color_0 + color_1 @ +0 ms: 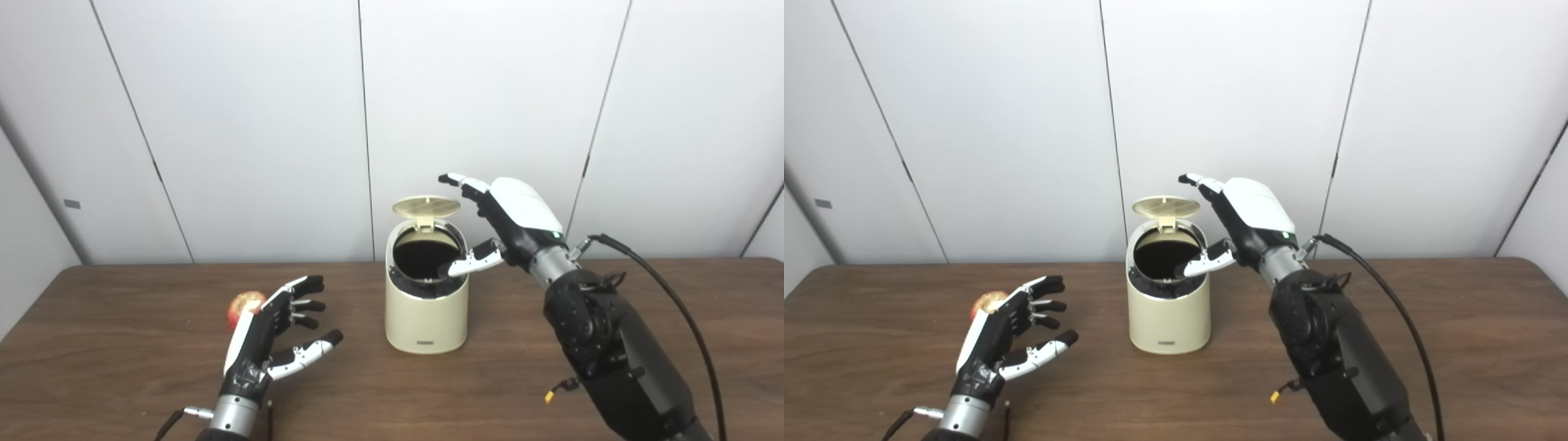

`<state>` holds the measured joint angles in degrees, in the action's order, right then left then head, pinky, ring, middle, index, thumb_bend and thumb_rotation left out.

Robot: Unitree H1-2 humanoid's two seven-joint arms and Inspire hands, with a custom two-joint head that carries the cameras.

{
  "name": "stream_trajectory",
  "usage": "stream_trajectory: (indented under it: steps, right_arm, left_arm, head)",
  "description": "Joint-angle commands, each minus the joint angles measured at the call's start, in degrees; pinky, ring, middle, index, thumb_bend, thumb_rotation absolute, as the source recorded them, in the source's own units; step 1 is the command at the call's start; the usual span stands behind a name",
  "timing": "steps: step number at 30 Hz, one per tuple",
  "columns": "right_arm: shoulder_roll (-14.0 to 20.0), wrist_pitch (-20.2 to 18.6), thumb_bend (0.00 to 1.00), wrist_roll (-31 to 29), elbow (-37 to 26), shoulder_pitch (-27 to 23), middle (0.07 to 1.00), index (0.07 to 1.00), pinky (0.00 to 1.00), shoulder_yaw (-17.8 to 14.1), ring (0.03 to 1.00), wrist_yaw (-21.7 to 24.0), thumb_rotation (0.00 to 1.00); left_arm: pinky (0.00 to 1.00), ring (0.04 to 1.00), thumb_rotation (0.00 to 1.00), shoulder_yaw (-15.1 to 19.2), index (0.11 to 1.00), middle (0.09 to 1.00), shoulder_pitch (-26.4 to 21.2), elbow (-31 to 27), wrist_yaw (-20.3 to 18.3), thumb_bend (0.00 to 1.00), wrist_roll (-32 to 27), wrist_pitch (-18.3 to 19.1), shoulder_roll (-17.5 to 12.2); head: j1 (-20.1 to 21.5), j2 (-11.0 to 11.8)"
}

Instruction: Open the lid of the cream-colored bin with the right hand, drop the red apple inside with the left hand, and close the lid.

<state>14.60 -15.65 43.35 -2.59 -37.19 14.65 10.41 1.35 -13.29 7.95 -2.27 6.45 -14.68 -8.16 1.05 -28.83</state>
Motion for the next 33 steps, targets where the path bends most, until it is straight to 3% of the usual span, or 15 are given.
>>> stream_trajectory:
  steps: [1, 5, 10, 18, 22, 26, 29, 33]
  right_arm:
    - [-0.37, 0.22, 0.79, -0.52, -2.89, -1.60, 0.871, 0.861, 0.62, -2.08, 0.796, -2.76, 0.23]
    - [-1.75, 2.05, 0.77, -4.21, -3.93, 1.42, 0.855, 0.849, 0.58, -5.82, 0.758, -5.97, 0.23]
    - [-3.75, 8.79, 0.70, -11.14, -3.82, 6.66, 0.867, 0.853, 0.61, -9.48, 0.786, -11.22, 0.22]
    - [-4.08, 15.31, 0.71, -14.69, -0.55, 14.63, 0.879, 0.872, 0.70, -10.55, 0.830, -16.07, 0.33]
    - [-3.90, 19.40, 0.72, -16.94, 2.35, 17.69, 0.876, 0.875, 0.68, -10.79, 0.805, -17.34, 0.33]
    - [-4.29, 23.80, 0.75, -18.63, 4.77, 19.59, 0.884, 0.874, 0.69, -10.93, 0.802, -18.77, 0.26]
    - [-5.11, 25.45, 0.78, -18.26, 6.06, 20.57, 0.901, 0.874, 0.69, -10.57, 0.812, -20.08, 0.19]
    - [-5.97, 25.64, 0.80, -18.42, 6.33, 21.38, 0.906, 0.876, 0.69, -10.37, 0.812, -20.73, 0.22]
  left_arm:
    - [0.59, 0.701, 0.14, 0.07, 0.810, 0.805, -2.06, -1.37, 0.34, 0.67, -0.40, -1.32, -0.42]
    - [0.58, 0.698, 0.15, 0.07, 0.809, 0.804, -2.29, -0.93, 0.41, 0.68, -0.40, -1.61, -0.41]
    - [0.59, 0.699, 0.16, 0.17, 0.815, 0.805, -2.74, 0.17, 0.60, 0.67, -0.29, -2.43, -0.61]
    - [0.58, 0.696, 0.15, 0.25, 0.815, 0.805, -3.10, 1.05, 0.61, 0.67, -0.46, -3.22, -0.66]
    - [0.59, 0.699, 0.14, 0.30, 0.823, 0.808, -3.15, 0.85, 0.52, 0.66, -0.64, -3.11, -0.63]
    - [0.56, 0.696, 0.14, 0.35, 0.820, 0.807, -3.28, 0.75, 0.49, 0.66, -0.73, -3.22, -0.68]
    - [0.56, 0.697, 0.13, 0.38, 0.815, 0.803, -3.24, 0.62, 0.57, 0.66, -0.64, -3.05, -0.62]
    - [0.59, 0.699, 0.13, 0.31, 0.812, 0.794, -3.13, 0.44, 0.47, 0.67, -0.65, -2.64, -0.54]
  head:
    - [0.03, -0.08]
    - [0.36, -0.06]
    - [0.13, 0.40]
    - [0.44, 1.02]
    - [0.44, 0.98]
    - [0.53, 0.83]
    - [0.73, 0.87]
    - [0.21, 1.04]
